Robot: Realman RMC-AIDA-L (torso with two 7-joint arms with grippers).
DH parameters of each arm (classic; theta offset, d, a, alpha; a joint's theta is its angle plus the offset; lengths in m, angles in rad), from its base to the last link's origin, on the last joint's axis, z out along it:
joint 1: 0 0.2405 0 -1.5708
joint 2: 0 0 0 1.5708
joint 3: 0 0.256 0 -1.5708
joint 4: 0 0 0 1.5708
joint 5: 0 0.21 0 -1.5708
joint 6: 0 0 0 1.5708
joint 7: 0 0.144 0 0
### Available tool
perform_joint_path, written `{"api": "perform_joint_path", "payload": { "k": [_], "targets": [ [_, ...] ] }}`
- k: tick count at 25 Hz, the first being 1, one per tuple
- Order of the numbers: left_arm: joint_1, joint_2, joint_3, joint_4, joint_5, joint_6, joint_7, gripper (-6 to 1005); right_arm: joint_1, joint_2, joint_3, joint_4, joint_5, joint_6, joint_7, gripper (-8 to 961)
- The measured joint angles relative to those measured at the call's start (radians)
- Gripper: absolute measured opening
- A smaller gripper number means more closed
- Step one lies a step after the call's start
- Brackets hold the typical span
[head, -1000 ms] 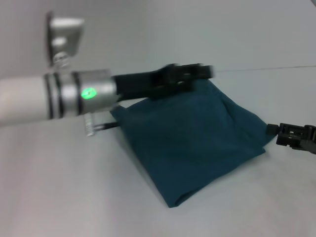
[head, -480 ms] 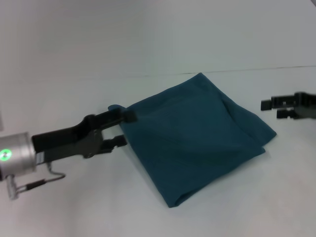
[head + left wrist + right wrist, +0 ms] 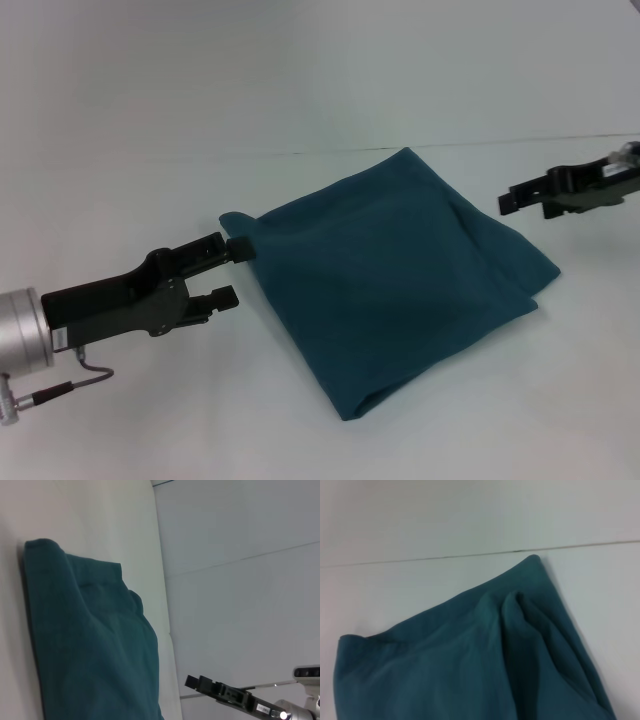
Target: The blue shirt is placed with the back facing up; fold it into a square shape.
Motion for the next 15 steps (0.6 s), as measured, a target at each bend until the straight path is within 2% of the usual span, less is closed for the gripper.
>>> {"api": "perform_joint_path", "payload": {
  "k": [6, 11, 15],
  "targets": [
    [-0.003, 0.0, -0.001, -0.002, 0.0, -0.017, 0.004, 949, 0.008, 0.059, -0.006, 0.049, 0.016, 0.119, -0.018, 816],
    [-0.004, -0.001, -0.001, -0.005, -0.007, -0.023, 0.012, 949, 0.037, 0.081, -0.008, 0.144, 0.029, 0.218, -0.061, 815],
    [-0.004, -0.001, -0.003, -0.005, -0.007, -0.024, 0.014, 949, 0.043, 0.1, -0.024, 0.163, 0.029, 0.269, -0.066, 814]
  ]
}}
